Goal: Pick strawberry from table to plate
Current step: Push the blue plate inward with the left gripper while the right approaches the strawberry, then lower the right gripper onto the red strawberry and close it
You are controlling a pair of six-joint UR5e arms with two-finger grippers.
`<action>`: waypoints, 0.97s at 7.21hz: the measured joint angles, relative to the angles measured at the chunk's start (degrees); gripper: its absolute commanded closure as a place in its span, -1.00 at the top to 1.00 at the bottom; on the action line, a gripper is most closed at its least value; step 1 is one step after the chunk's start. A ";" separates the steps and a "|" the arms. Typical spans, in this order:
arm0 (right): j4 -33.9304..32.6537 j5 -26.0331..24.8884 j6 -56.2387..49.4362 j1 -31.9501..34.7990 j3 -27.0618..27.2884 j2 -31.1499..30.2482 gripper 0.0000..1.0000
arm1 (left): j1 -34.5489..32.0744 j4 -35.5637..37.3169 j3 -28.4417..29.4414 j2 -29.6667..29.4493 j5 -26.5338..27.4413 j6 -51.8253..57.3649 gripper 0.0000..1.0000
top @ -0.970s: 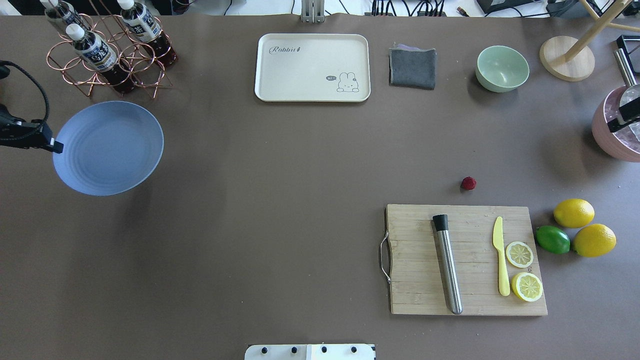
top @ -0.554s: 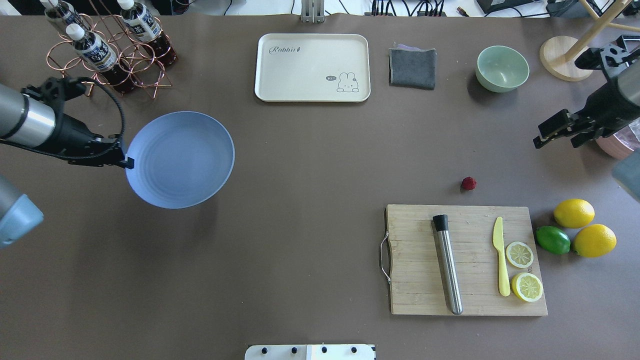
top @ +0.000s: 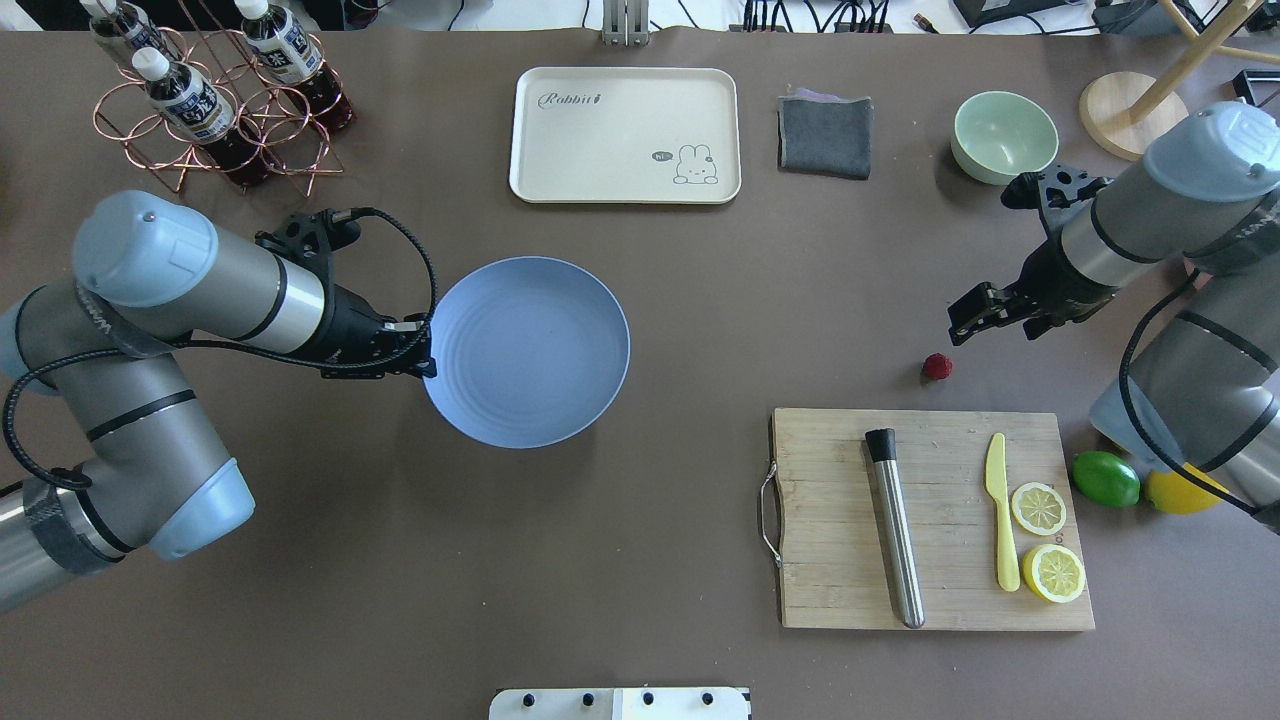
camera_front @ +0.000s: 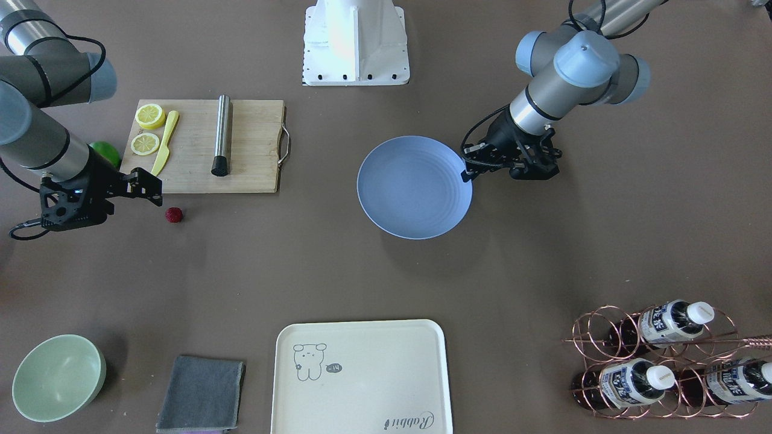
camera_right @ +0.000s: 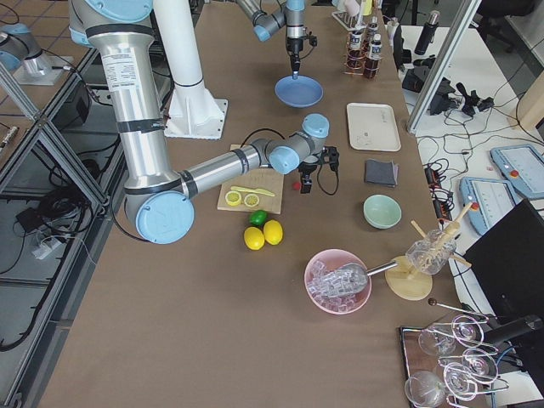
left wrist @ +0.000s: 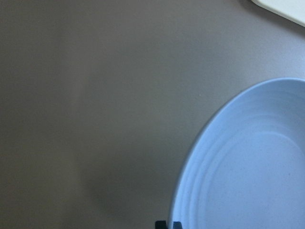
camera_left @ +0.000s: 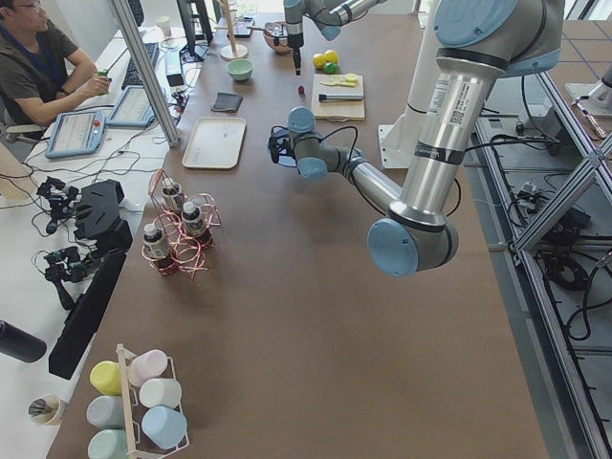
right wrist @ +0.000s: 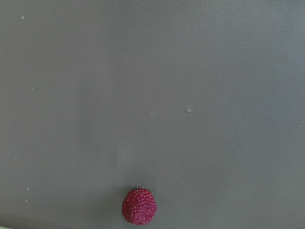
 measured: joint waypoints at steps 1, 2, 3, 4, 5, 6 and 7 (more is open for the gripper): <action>0.09 -1.68 0.30 -1.86 -0.55 0.07 0.84 | 1.42 0.59 0.09 -1.01 1.48 -0.83 -1.00; 0.14 -2.56 0.39 -2.98 -1.05 0.21 0.83 | 2.02 0.82 0.12 -1.35 2.28 -1.13 -1.00; 0.25 -3.31 0.45 -3.83 -1.85 0.80 0.83 | 2.52 0.90 0.18 -1.48 2.93 -1.33 -1.00; 0.52 -3.95 0.49 -4.43 -2.85 1.64 0.83 | 3.27 0.93 0.24 -1.55 3.60 -1.68 -1.00; 1.30 -4.28 0.51 -4.93 -3.81 2.14 0.65 | 4.16 0.94 0.28 -1.57 4.44 -2.00 -1.00; 2.31 -4.38 0.54 -5.20 -4.58 2.33 0.21 | 4.95 0.94 0.31 -1.57 5.19 -2.16 -1.00; 2.91 -4.39 0.61 -5.32 -4.94 2.40 -0.71 | 5.42 0.92 0.35 -1.57 5.55 -2.21 -1.00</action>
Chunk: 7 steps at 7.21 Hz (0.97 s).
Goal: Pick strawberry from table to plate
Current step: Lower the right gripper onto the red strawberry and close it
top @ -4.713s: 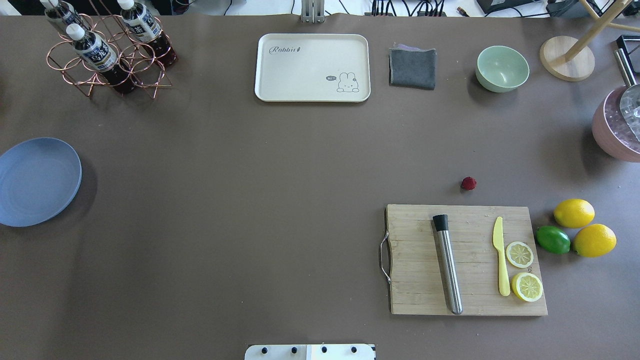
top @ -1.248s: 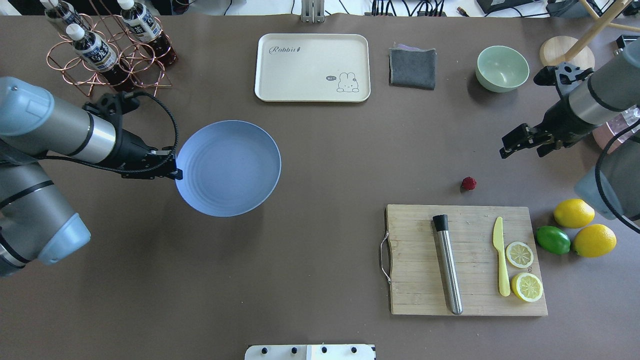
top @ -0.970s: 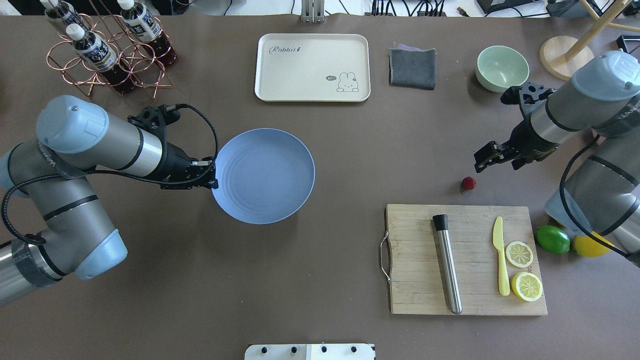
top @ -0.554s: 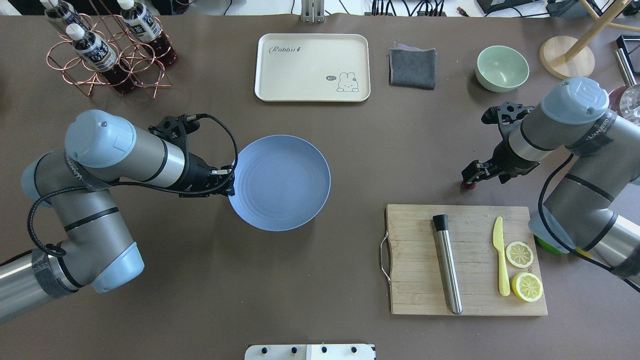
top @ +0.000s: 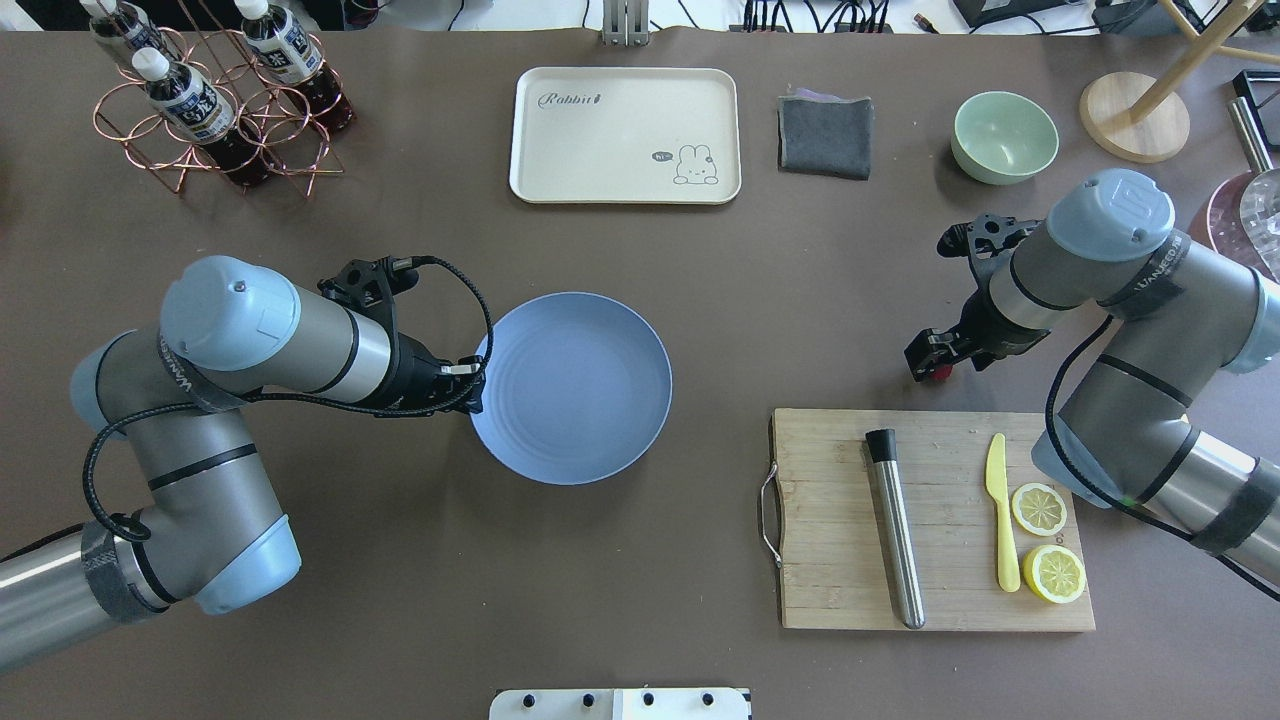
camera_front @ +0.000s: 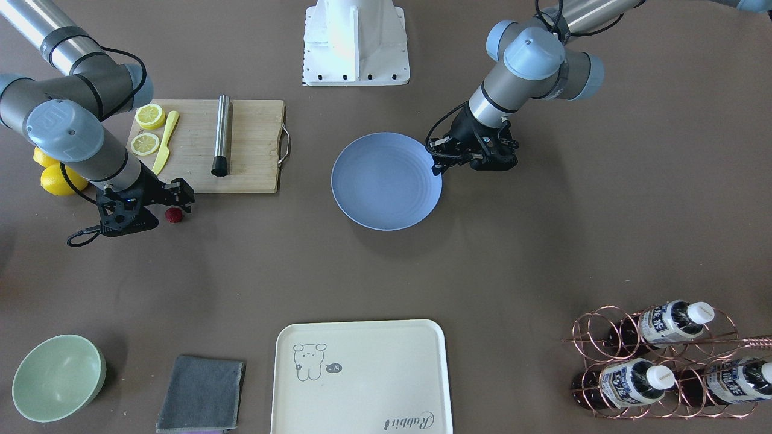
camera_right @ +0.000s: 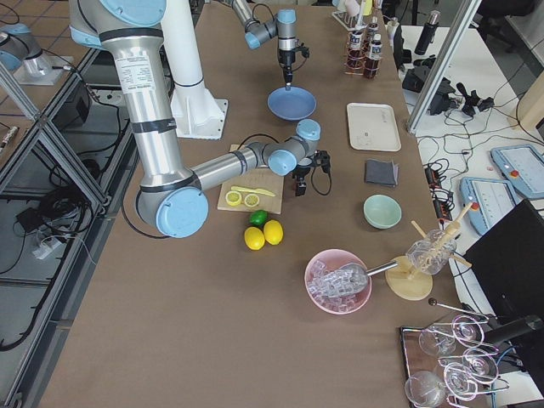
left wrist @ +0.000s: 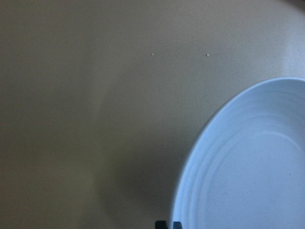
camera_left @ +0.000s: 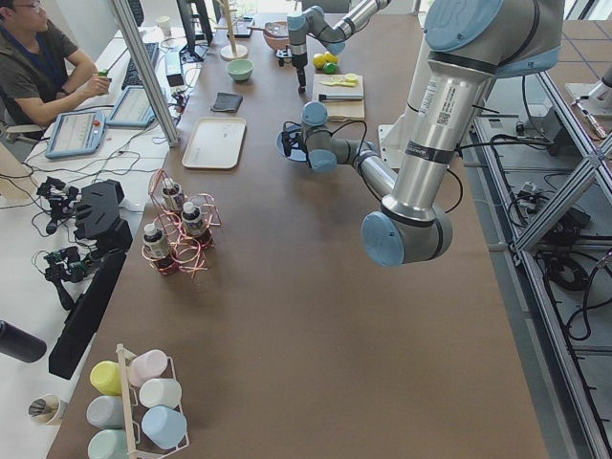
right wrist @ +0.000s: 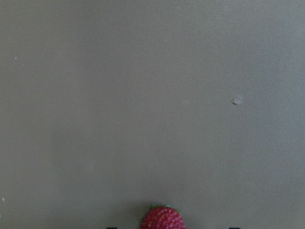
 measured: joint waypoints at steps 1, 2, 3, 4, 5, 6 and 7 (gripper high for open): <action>0.23 0.00 0.08 -0.02 -0.06 0.02 -1.00 | 0.35 -0.04 0.03 -0.01 0.14 -0.02 -0.65; 0.30 0.05 0.14 -0.04 0.01 0.04 -1.00 | 0.64 -0.06 0.13 -0.02 0.31 -0.05 -0.58; 0.35 0.16 0.19 -0.05 0.14 0.04 -1.00 | 1.11 -0.06 0.28 -0.03 1.05 -0.09 -0.58; 0.40 0.34 0.21 -0.05 0.39 0.10 -1.00 | 1.67 -0.07 0.32 -0.06 2.17 -0.11 -0.07; 0.36 0.57 0.35 -0.05 0.94 0.24 -1.00 | 1.99 -0.07 0.14 -0.09 2.68 -0.11 0.28; 0.15 1.08 1.21 0.07 1.68 0.98 -1.00 | 1.72 -0.04 -0.37 -0.09 2.68 -0.12 0.43; -0.39 2.16 3.49 0.41 2.08 3.10 -1.00 | 0.25 0.04 -1.08 0.06 1.31 -0.03 0.46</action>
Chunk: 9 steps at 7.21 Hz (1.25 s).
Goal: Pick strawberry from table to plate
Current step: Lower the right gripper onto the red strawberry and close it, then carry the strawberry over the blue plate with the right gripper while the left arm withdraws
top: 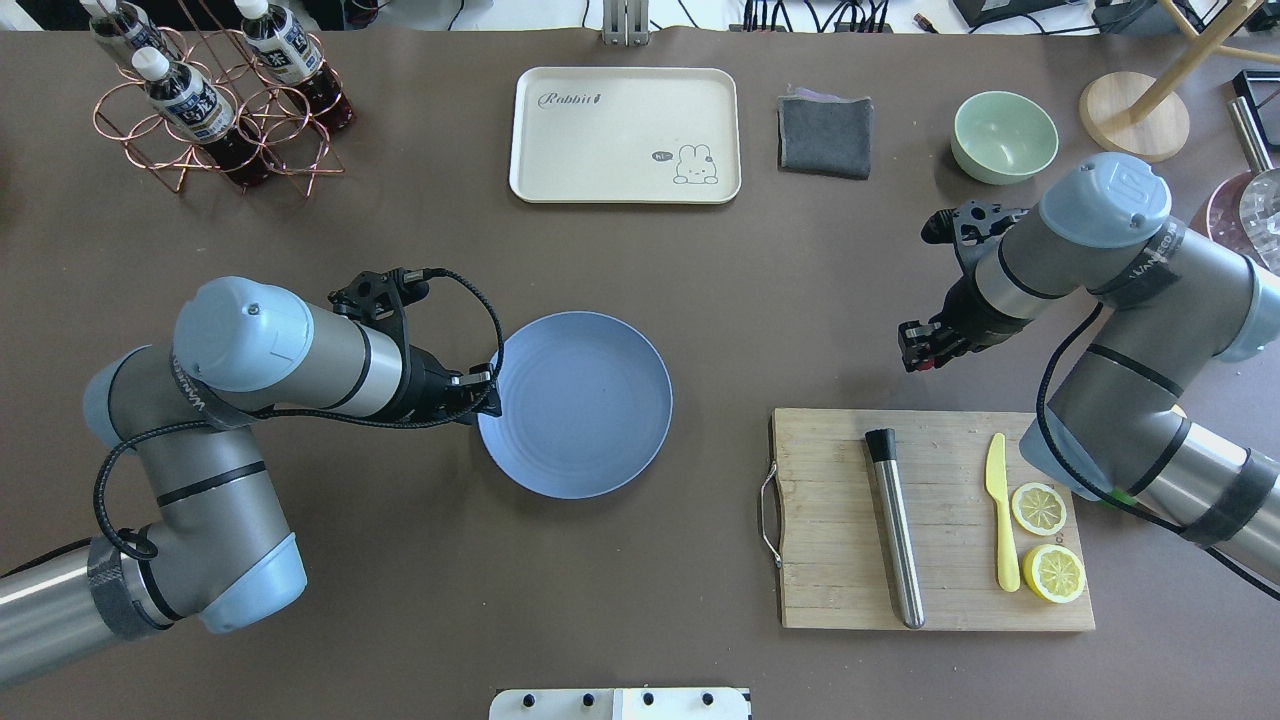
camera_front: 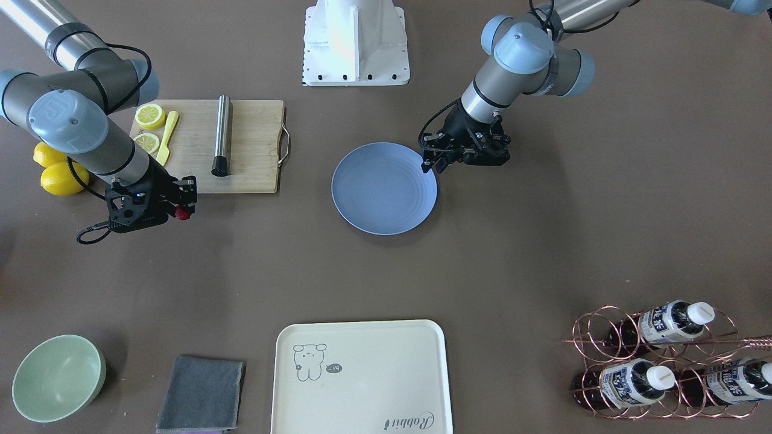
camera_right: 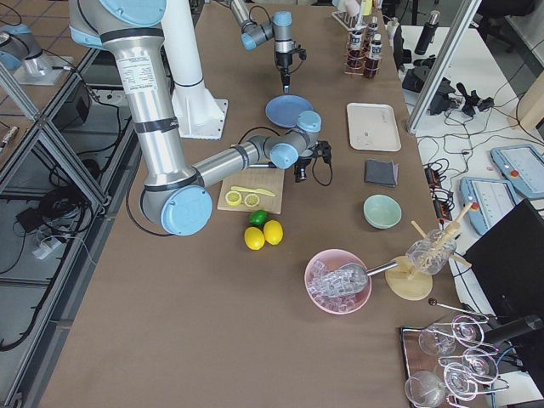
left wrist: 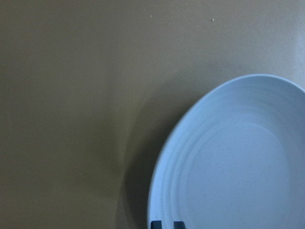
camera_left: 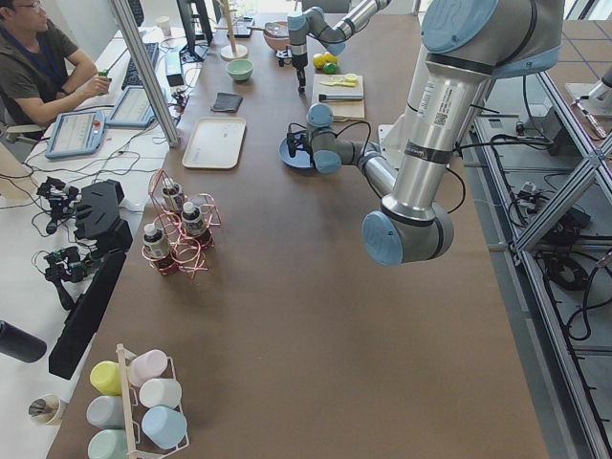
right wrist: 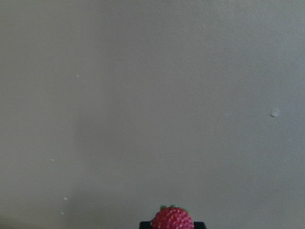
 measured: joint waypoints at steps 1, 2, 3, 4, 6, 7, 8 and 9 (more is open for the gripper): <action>-1.74 1.01 3.22 0.26 0.16 3.65 -1.00 | -3.22 0.02 -0.43 0.38 -3.24 0.35 0.55; -4.42 1.38 6.64 -0.08 0.25 7.92 -1.00 | -7.77 0.02 -0.59 1.20 -7.36 2.35 0.57; -6.25 1.08 10.38 -1.43 0.13 11.72 -1.00 | -12.07 0.05 -0.53 2.96 -10.84 6.90 0.58; -7.02 -0.59 14.53 -3.91 -0.37 15.06 -1.00 | -16.15 0.06 -0.23 5.71 -13.55 12.92 0.59; -7.26 -6.14 22.04 -9.93 -3.71 21.77 -1.00 | -23.39 1.81 1.21 10.84 -16.36 26.16 0.65; -7.11 -8.62 24.97 -12.66 -6.17 24.84 -1.00 | -26.49 5.03 1.57 11.87 -17.06 32.65 0.66; -6.90 -11.70 27.30 -15.52 -8.34 27.18 -1.00 | -29.12 8.04 1.78 12.50 -17.48 38.40 0.72; -6.73 -14.30 28.76 -17.79 -10.05 28.69 -1.00 | -31.39 9.76 2.08 13.31 -17.65 42.91 0.74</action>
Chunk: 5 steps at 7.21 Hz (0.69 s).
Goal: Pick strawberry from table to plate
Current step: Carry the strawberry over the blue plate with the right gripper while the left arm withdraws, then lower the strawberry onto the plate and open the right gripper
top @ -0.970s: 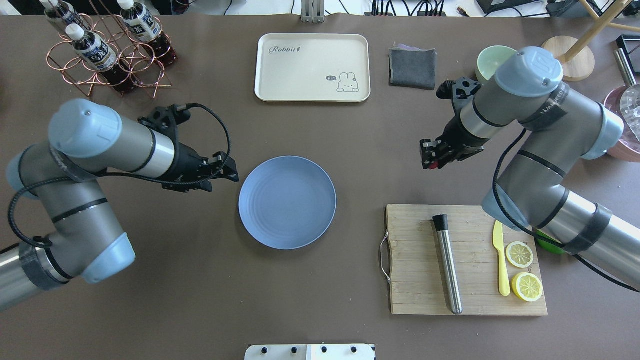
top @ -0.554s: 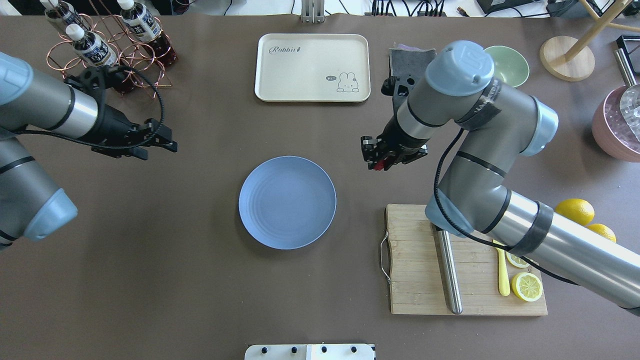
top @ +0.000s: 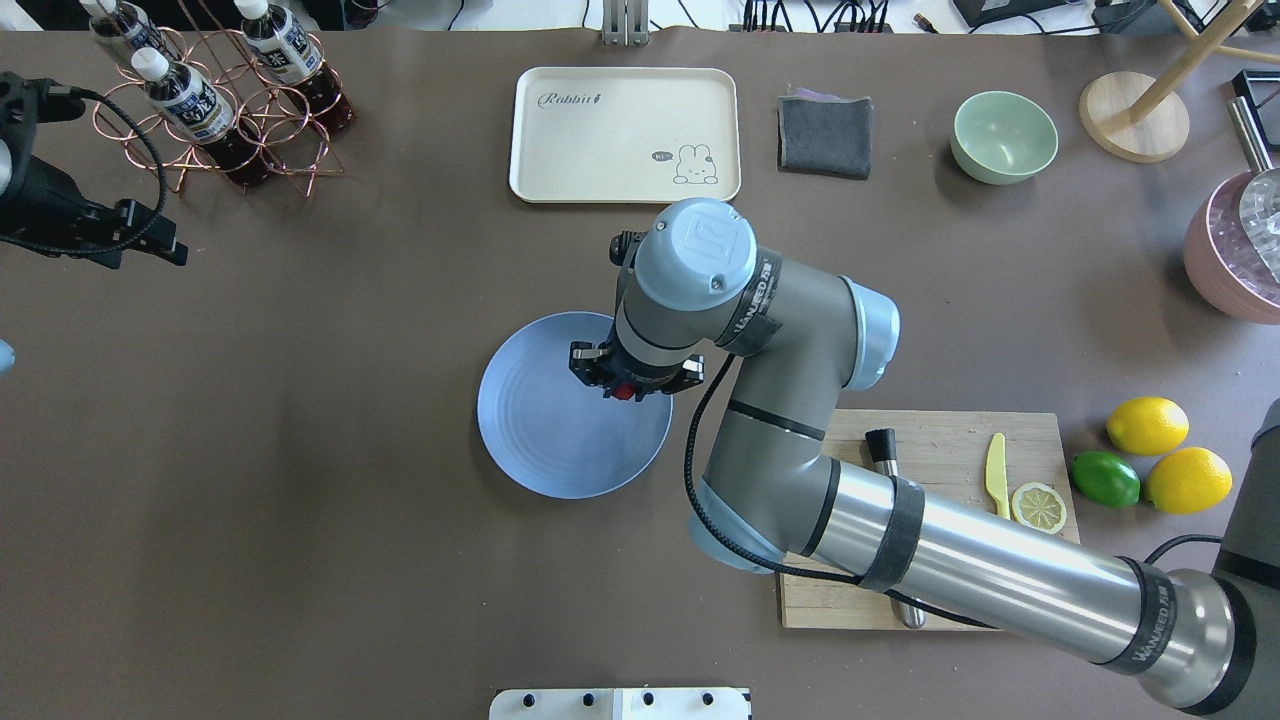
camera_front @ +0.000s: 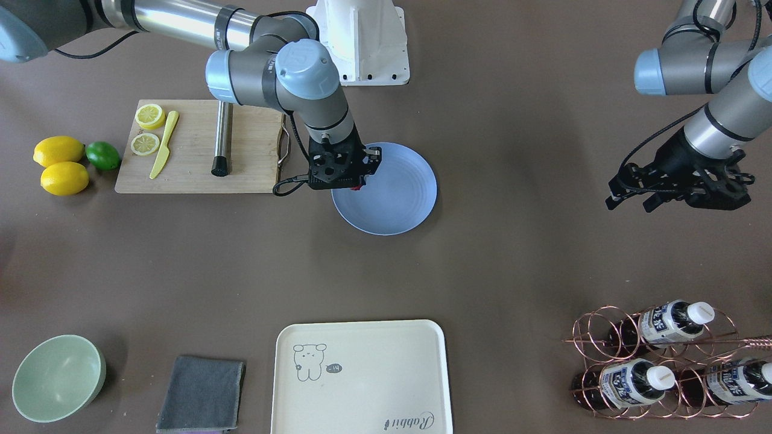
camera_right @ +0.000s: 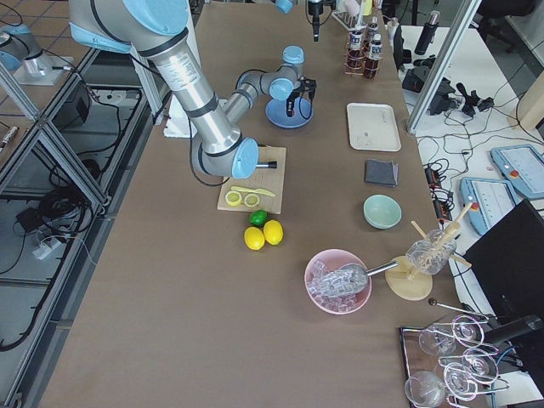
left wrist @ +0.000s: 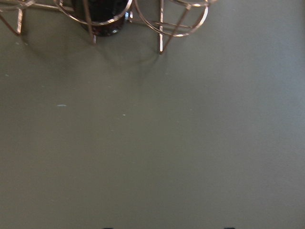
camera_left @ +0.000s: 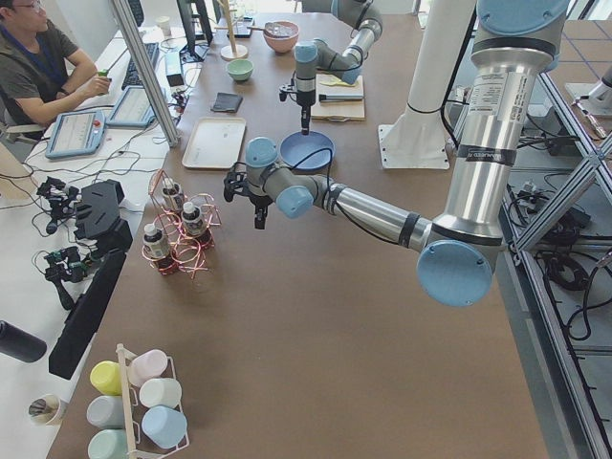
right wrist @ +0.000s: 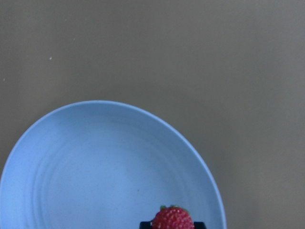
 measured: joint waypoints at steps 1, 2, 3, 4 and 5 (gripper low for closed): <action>0.34 -1.85 0.68 -1.54 -1.46 0.92 -1.00 | -1.64 0.73 0.29 0.92 -0.06 3.27 0.75; 1.04 -2.99 0.94 -2.28 -2.51 1.40 -1.00 | -2.44 0.92 0.31 1.58 -0.10 4.69 0.79; 1.75 -3.69 1.03 -2.62 -3.81 1.99 -1.00 | -2.78 0.94 0.19 2.01 -0.14 5.19 0.80; 2.12 -4.04 1.06 -2.78 -5.11 2.74 -1.00 | -2.86 0.95 0.10 2.22 -0.16 5.35 0.81; 2.32 -4.31 1.07 -2.91 -5.99 3.39 -0.88 | -2.86 0.95 0.09 2.29 -0.17 5.40 0.81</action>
